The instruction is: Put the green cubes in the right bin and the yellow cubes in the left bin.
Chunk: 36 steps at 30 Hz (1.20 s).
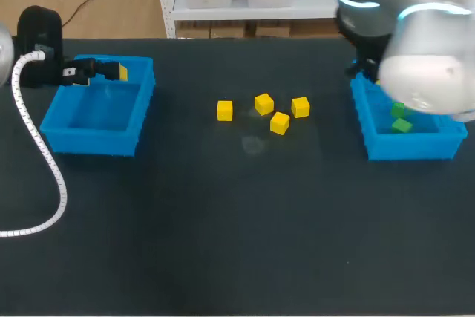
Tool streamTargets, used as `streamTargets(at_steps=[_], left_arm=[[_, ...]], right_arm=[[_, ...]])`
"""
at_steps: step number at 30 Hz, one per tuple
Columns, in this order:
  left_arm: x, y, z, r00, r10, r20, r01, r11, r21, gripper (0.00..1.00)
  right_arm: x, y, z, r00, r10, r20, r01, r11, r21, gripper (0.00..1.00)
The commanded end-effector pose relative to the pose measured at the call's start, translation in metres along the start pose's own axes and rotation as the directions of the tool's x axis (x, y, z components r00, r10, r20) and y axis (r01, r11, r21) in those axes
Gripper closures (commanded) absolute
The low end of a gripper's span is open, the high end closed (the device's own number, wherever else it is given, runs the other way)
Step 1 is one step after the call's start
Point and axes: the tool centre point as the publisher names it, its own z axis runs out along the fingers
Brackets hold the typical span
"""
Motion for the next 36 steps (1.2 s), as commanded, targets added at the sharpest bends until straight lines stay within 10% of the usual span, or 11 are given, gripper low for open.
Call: streamTargets(at_steps=[1, 12, 14, 15, 36], left_arm=[[0.002, 0.002, 0.000, 1.000, 0.002, 0.007, -0.002, 1.000, 0.011, 0.00], [0.002, 0.002, 0.000, 1.000, 0.002, 0.007, -0.002, 1.000, 0.011, 0.00], [0.002, 0.002, 0.000, 1.000, 0.002, 0.007, -0.002, 1.000, 0.011, 0.00], [0.002, 0.002, 0.000, 1.000, 0.002, 0.007, -0.002, 1.000, 0.011, 0.00], [0.002, 0.002, 0.000, 1.000, 0.002, 0.007, -0.002, 1.000, 0.011, 0.00]], right_arm=[[0.031, -0.012, 0.012, 0.984, 0.038, 0.173, -0.035, 0.999, -0.025, 1.00], [0.020, -0.003, 0.036, 0.988, 0.044, 0.149, -0.037, 0.998, -0.048, 0.99], [0.016, -0.002, 0.035, 0.986, 0.036, 0.160, -0.029, 0.999, -0.043, 0.43], [0.014, -0.002, 0.034, 0.984, 0.033, 0.176, -0.026, 0.999, -0.039, 0.00], [0.009, -0.001, 0.030, 0.981, 0.029, 0.193, -0.023, 0.999, -0.030, 0.00]])
